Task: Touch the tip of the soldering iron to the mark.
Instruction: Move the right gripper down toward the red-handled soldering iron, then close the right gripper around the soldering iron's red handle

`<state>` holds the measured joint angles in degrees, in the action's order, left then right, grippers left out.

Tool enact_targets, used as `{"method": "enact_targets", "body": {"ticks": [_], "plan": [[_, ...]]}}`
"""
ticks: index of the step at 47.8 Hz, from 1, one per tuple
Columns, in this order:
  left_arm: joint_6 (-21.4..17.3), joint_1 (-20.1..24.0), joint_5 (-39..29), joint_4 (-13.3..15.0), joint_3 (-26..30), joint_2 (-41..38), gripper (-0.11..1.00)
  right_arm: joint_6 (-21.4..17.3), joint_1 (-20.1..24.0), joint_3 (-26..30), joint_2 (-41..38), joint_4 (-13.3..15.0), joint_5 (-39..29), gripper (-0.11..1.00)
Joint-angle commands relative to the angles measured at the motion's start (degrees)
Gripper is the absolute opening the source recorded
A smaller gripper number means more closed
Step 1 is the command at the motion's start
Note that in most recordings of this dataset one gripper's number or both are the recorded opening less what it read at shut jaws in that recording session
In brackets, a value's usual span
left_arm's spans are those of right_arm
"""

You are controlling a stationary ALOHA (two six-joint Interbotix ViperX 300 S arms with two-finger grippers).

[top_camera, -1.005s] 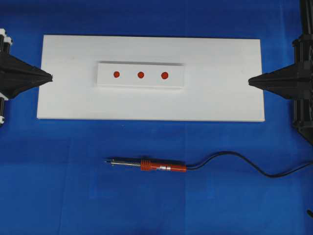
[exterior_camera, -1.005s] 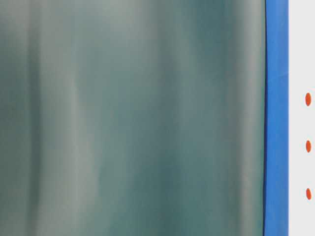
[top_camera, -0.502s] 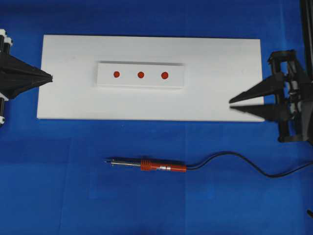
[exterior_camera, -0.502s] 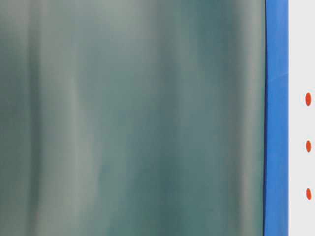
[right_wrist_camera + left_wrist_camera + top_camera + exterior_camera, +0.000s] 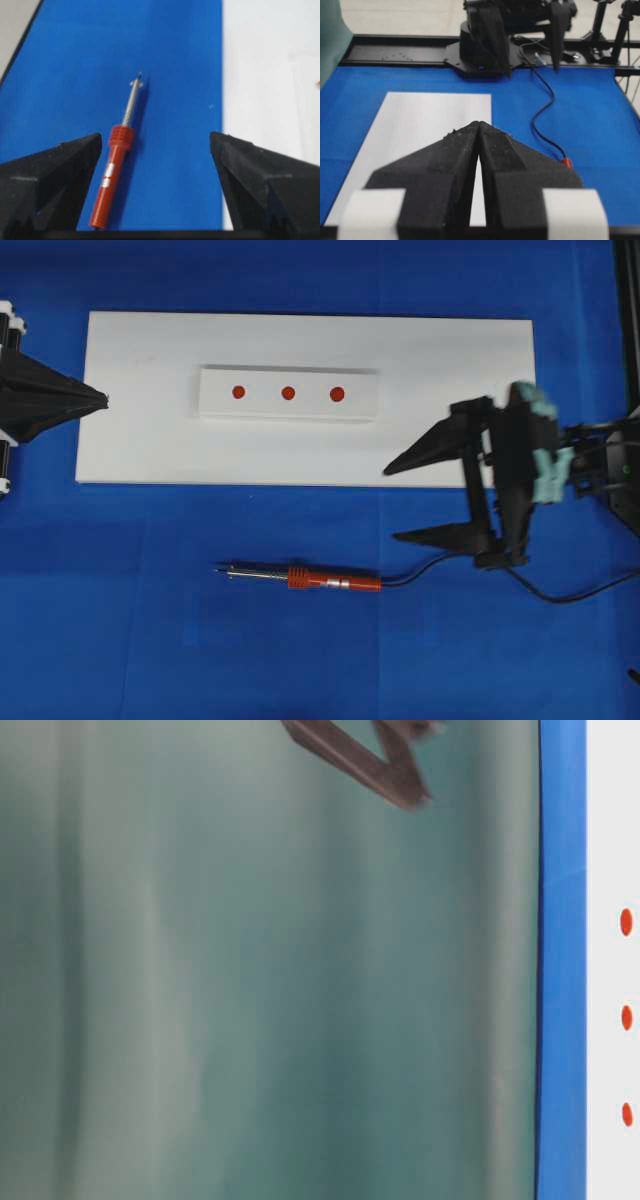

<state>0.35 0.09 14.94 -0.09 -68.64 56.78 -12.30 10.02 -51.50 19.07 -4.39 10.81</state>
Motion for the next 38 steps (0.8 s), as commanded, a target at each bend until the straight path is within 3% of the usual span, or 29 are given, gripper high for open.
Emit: {"method": "enact_targets", "body": {"ticks": [1,10,23,38], "plan": [[0.0,-0.09,0.7,0.0,0.62,-0.18,0.0,-0.09,1.05,3.25,-3.6,-2.37,-0.26,0.77],[0.0,-0.09,0.7,0.0,0.53,-0.09,0.0,-0.09,2.9,7.03,-11.87,-5.98,-0.88,0.77],[0.0,-0.09,0.7,0.0,0.26,0.0,0.0,-0.09,5.1,12.22,-21.01,-8.44,-0.53,0.77],[0.0,-0.09,0.79,0.0,0.09,0.0,0.0,-0.09,5.62,13.27,-28.48,-12.92,2.37,0.77]]}}
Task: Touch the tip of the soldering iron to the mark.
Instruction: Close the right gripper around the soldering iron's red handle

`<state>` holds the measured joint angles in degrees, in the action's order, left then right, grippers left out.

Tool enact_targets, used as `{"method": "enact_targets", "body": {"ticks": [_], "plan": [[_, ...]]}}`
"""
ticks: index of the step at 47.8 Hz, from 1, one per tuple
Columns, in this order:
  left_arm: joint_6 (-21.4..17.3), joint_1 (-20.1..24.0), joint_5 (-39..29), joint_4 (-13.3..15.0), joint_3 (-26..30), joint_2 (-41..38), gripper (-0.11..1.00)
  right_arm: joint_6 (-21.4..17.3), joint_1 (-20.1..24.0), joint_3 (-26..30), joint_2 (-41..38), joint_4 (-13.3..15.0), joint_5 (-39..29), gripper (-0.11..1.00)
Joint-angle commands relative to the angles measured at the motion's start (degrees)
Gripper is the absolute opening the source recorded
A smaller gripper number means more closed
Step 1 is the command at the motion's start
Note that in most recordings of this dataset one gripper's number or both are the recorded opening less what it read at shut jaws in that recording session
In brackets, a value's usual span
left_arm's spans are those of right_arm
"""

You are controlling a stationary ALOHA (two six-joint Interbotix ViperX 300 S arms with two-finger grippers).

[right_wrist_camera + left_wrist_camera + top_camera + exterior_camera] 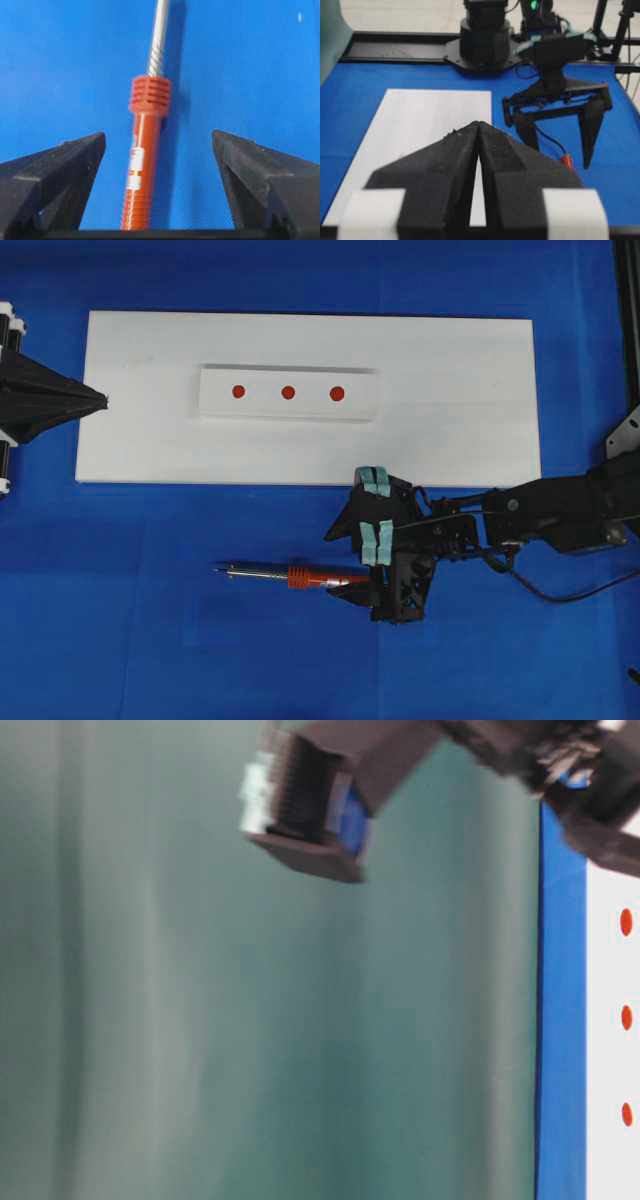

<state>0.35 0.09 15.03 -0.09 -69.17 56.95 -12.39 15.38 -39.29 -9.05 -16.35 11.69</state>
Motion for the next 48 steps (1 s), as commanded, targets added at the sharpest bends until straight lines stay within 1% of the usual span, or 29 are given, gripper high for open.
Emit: {"method": "enact_targets", "body": {"ticks": [1,8,17,23,28,31,33,36,38,42,44,48], "plan": [[0.0,-0.09,0.7,0.0,0.62,-0.18,0.0,0.0,0.35,1.14,-0.7,-1.05,1.85,0.77],[0.0,-0.09,0.7,0.0,0.62,-0.09,0.0,0.0,1.05,1.67,-3.08,-1.67,4.04,0.77],[0.0,0.18,0.7,0.0,0.62,-0.18,0.0,0.09,1.85,2.72,-6.5,-3.6,6.86,0.77],[0.0,0.35,0.79,0.0,0.53,-0.09,0.0,0.26,2.02,2.72,-7.91,-4.66,8.44,0.76],[0.0,0.35,0.7,0.0,0.44,-0.18,0.0,0.62,2.2,2.72,-8.17,-4.92,9.76,0.74],[0.0,0.35,0.79,0.0,0.44,-0.18,0.0,1.05,2.37,2.64,-8.17,-4.92,9.76,0.68],[0.0,0.44,0.7,-0.09,0.35,-0.18,0.0,1.32,2.46,2.55,-8.09,-4.92,9.76,0.6],[0.0,0.35,0.7,0.0,0.35,-0.18,0.0,1.93,2.46,2.37,-8.09,-4.92,9.58,0.44],[0.0,0.35,0.7,0.0,0.35,-0.09,0.0,2.2,2.55,2.2,-8.09,-4.92,9.58,0.3],[0.0,0.44,0.7,0.0,0.35,-0.18,0.0,2.72,2.64,2.2,-8.09,-4.92,9.49,0.11],[0.0,0.53,0.7,0.0,0.35,-0.09,0.0,2.81,2.64,2.2,-8.09,-4.92,9.49,0.07],[0.0,0.62,0.7,0.0,0.35,-0.09,0.0,2.9,2.55,2.2,-8.09,-4.83,9.32,0.07]]}}
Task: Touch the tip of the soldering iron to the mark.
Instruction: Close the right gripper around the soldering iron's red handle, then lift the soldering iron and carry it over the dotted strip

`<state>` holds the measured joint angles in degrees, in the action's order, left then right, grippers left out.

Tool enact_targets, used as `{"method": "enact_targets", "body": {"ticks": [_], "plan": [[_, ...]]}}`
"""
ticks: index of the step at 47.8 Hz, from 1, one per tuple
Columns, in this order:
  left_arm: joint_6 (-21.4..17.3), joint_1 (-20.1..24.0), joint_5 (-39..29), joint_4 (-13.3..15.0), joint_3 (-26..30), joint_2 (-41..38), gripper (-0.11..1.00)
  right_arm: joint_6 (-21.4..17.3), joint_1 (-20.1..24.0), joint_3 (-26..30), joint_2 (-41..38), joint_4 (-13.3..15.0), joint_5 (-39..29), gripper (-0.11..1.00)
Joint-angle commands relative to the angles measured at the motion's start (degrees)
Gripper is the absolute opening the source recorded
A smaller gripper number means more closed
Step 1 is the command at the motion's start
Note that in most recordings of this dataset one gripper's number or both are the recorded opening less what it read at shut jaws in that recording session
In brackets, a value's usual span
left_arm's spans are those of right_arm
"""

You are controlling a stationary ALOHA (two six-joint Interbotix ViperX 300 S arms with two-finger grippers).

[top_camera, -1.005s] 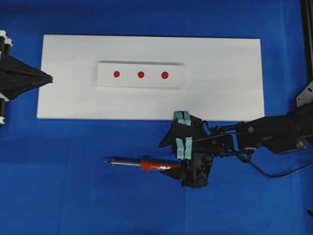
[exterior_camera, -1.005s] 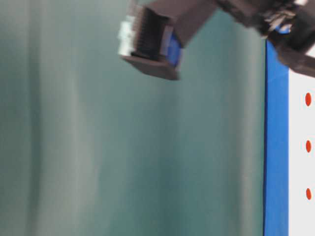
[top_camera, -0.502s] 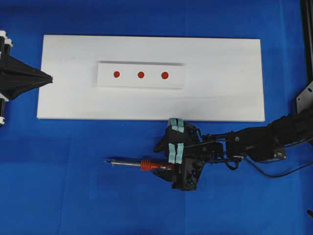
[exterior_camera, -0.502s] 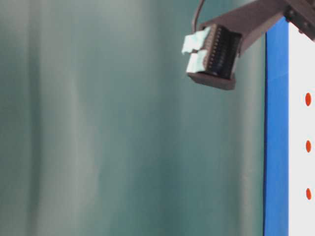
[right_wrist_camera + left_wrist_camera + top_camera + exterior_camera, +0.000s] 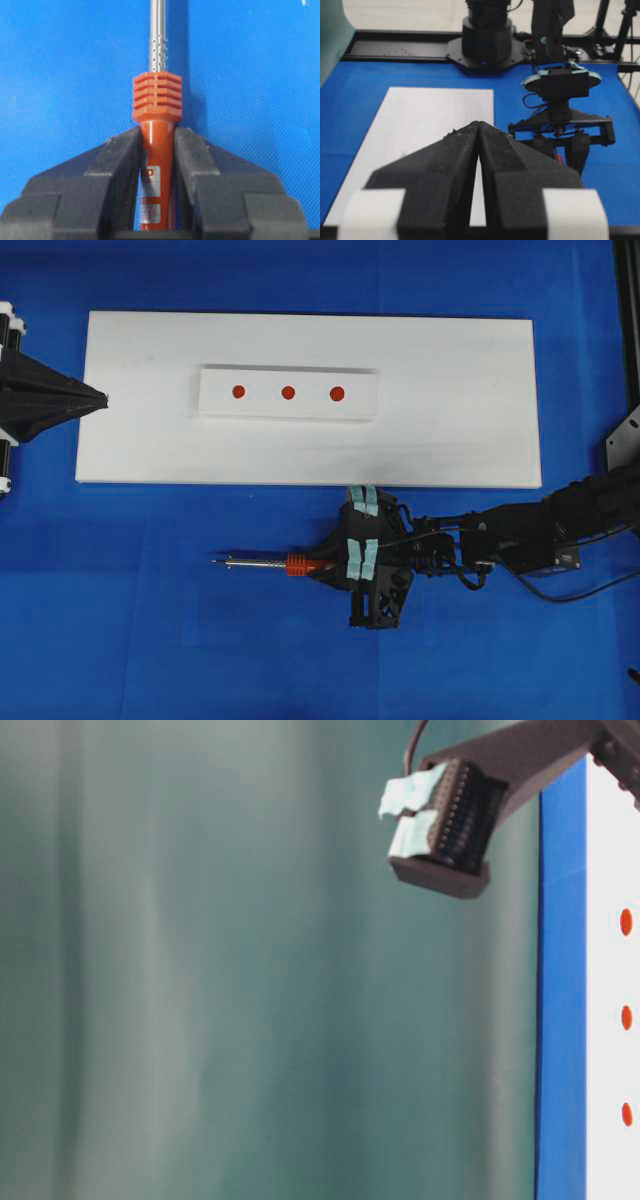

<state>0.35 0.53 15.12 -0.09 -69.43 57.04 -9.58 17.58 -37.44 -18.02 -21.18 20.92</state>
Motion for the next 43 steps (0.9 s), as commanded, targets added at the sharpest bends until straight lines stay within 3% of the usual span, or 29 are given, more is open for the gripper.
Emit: {"method": "enact_targets", "body": {"ticks": [1,13,28,43], "plan": [[0.0,0.18,0.62,0.0,0.62,-0.26,0.0,0.09,0.35,0.44,0.88,0.0,-0.09,0.07],[0.0,0.18,0.62,0.0,0.62,-0.18,0.0,1.58,0.18,0.35,4.57,0.0,-3.16,0.07],[0.09,0.18,0.53,0.0,0.53,-0.26,0.0,5.8,-1.85,1.32,17.84,0.44,-17.67,0.07],[0.18,0.18,0.53,0.0,0.53,-0.26,0.0,6.5,-2.81,5.36,24.87,4.75,-29.44,0.07]]}}
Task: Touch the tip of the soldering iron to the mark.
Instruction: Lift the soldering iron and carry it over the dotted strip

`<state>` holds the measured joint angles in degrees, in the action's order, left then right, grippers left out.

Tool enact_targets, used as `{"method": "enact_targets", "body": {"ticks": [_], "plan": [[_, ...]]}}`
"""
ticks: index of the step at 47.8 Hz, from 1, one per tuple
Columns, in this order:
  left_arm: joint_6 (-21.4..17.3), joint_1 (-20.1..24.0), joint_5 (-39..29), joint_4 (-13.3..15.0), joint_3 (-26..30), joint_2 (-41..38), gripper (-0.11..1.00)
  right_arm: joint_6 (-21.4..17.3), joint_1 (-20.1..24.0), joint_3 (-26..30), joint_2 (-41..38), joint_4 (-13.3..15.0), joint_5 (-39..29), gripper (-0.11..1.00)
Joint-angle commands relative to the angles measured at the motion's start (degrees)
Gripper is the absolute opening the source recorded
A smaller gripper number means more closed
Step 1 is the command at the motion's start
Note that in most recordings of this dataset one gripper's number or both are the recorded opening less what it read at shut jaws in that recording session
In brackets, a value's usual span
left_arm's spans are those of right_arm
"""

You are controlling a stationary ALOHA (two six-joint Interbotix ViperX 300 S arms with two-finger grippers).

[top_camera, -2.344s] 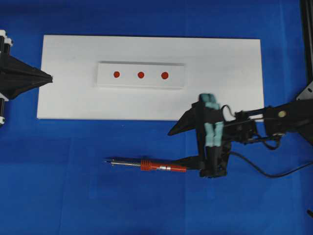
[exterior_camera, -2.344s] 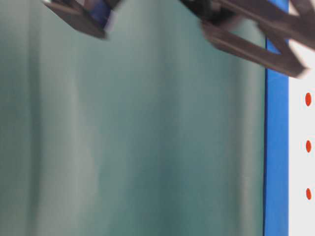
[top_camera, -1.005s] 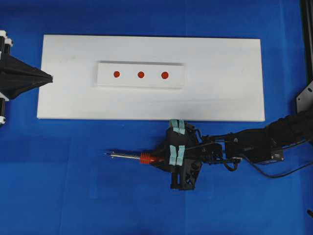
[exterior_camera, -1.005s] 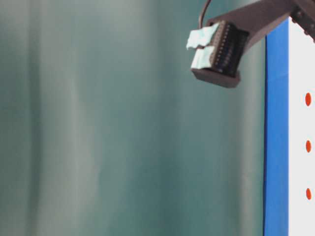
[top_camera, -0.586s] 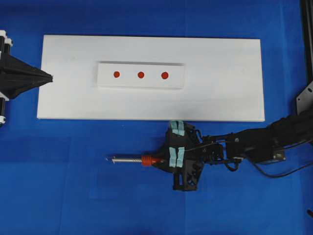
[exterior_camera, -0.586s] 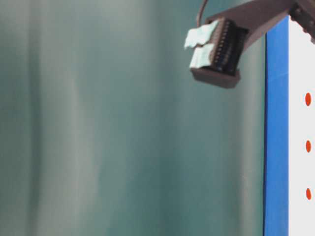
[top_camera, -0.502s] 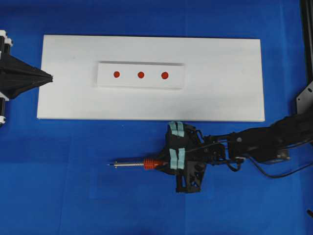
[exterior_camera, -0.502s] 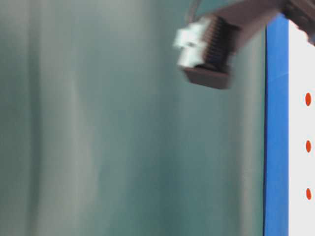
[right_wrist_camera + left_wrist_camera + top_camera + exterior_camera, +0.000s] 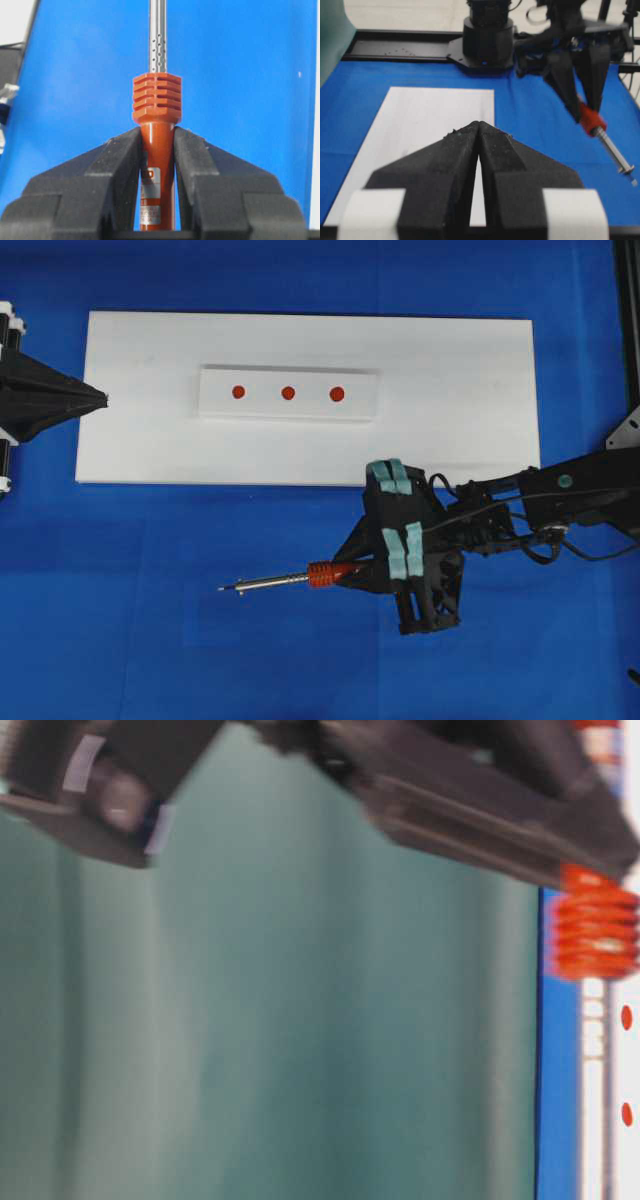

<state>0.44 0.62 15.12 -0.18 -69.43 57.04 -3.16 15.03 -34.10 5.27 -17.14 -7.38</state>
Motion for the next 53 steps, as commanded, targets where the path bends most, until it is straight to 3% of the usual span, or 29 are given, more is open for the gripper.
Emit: {"method": "enact_targets", "body": {"ticks": [1,17,40,53], "plan": [[0.09,0.09,0.53,0.09,0.53,-0.26,0.0,0.09,-0.26,2.11,1.49,0.79,-1.41,0.07],[0.09,0.09,0.53,0.09,0.53,-0.26,0.0,0.09,-2.64,2.37,2.11,2.9,-3.87,0.07],[0.09,0.09,0.53,0.09,0.44,-0.26,0.0,0.79,-17.49,3.25,7.38,17.14,-14.59,0.07],[0.0,0.09,0.35,0.09,0.53,-0.26,0.0,2.11,-24.26,4.83,7.38,21.8,-15.38,0.07]]}}
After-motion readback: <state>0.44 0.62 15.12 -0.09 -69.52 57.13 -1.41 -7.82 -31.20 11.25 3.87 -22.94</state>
